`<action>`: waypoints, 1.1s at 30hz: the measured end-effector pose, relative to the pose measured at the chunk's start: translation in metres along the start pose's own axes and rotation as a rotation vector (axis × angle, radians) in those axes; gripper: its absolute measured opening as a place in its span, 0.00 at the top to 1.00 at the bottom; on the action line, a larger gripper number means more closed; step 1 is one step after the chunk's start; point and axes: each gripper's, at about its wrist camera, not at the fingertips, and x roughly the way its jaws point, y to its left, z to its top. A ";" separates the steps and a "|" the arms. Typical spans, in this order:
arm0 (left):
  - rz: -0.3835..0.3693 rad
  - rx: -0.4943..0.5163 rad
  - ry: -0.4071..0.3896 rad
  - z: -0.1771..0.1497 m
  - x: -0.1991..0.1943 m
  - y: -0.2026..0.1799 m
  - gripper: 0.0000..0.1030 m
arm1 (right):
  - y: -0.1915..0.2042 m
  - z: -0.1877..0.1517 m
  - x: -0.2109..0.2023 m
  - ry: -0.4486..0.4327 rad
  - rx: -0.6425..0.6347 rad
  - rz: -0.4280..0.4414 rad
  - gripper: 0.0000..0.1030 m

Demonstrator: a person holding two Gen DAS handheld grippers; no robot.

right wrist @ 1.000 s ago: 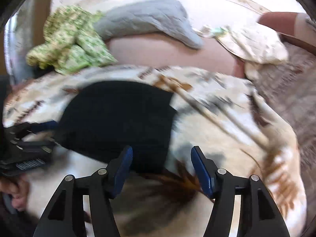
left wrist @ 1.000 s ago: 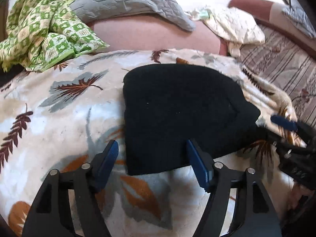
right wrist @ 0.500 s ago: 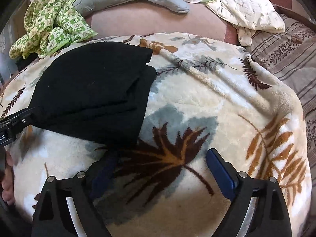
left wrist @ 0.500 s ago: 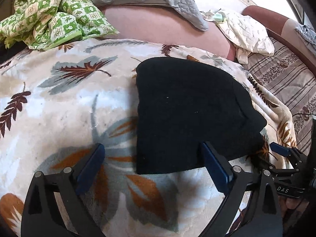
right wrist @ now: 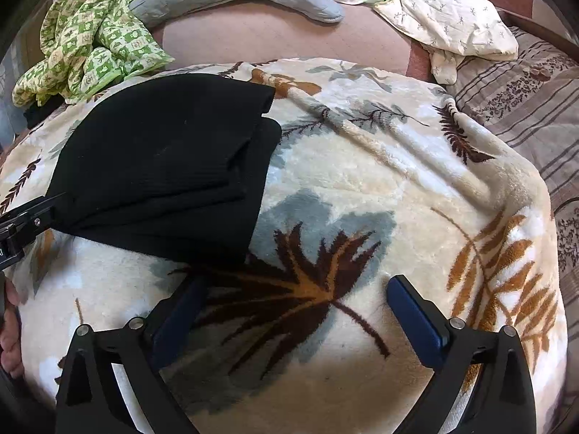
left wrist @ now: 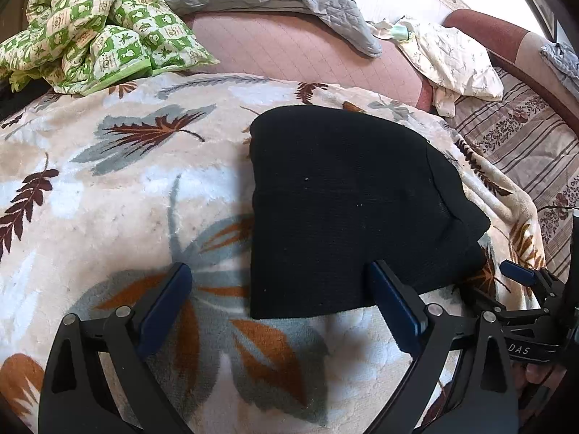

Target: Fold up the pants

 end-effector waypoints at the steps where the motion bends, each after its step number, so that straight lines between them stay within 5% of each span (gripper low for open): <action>1: 0.000 0.000 0.000 0.000 0.000 0.000 0.04 | 0.000 0.000 0.000 0.000 0.000 -0.001 0.02; 20: -0.002 -0.001 0.006 0.001 0.000 0.000 0.02 | 0.001 -0.001 0.000 0.000 -0.002 -0.003 0.01; 25: -0.072 -0.026 0.004 0.004 -0.012 0.008 0.02 | -0.009 0.002 -0.013 0.001 0.035 0.055 0.03; 31: -0.121 0.088 -0.186 0.002 -0.063 0.012 0.02 | -0.025 0.015 -0.065 -0.210 0.086 0.153 0.04; 33: -0.165 0.093 -0.221 0.003 -0.068 0.014 0.02 | -0.025 0.020 -0.073 -0.268 0.082 0.192 0.17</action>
